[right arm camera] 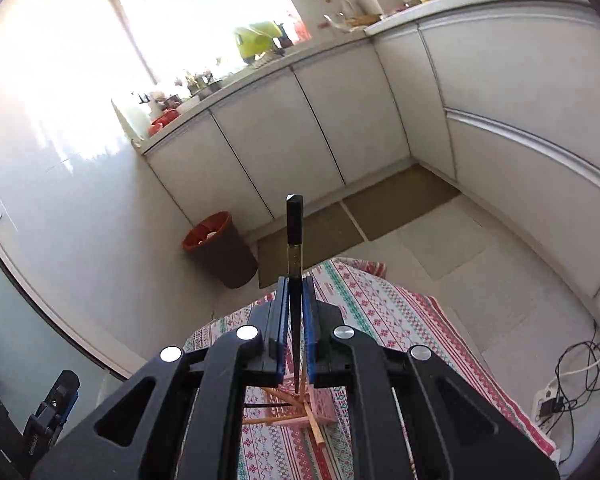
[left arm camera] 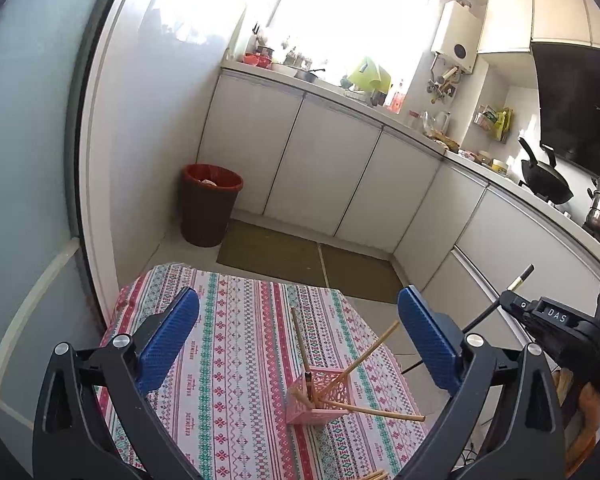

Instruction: Organize utensils

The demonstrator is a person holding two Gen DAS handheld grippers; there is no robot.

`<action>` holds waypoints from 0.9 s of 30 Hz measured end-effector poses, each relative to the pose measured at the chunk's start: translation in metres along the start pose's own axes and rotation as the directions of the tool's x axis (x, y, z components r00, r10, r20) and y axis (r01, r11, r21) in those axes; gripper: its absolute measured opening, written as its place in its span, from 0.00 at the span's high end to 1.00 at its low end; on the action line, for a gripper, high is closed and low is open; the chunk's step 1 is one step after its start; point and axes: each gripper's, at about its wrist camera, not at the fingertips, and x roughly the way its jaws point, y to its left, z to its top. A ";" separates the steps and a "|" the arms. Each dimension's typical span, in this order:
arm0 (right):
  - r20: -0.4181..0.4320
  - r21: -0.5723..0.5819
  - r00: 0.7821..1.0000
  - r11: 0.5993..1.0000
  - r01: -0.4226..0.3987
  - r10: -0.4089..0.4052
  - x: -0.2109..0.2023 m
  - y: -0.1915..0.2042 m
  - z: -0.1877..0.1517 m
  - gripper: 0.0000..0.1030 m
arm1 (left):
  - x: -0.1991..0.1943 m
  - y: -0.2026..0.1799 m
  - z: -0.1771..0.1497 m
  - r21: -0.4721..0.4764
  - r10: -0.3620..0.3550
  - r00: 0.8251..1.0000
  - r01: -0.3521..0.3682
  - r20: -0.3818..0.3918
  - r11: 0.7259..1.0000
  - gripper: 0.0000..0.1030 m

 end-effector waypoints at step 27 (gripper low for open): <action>-0.042 -0.180 0.995 0.981 0.078 -0.087 0.040 -0.003 -0.082 0.44 | 0.032 -0.025 -0.027 0.130 0.052 0.986 -0.032 -0.155 0.991 0.07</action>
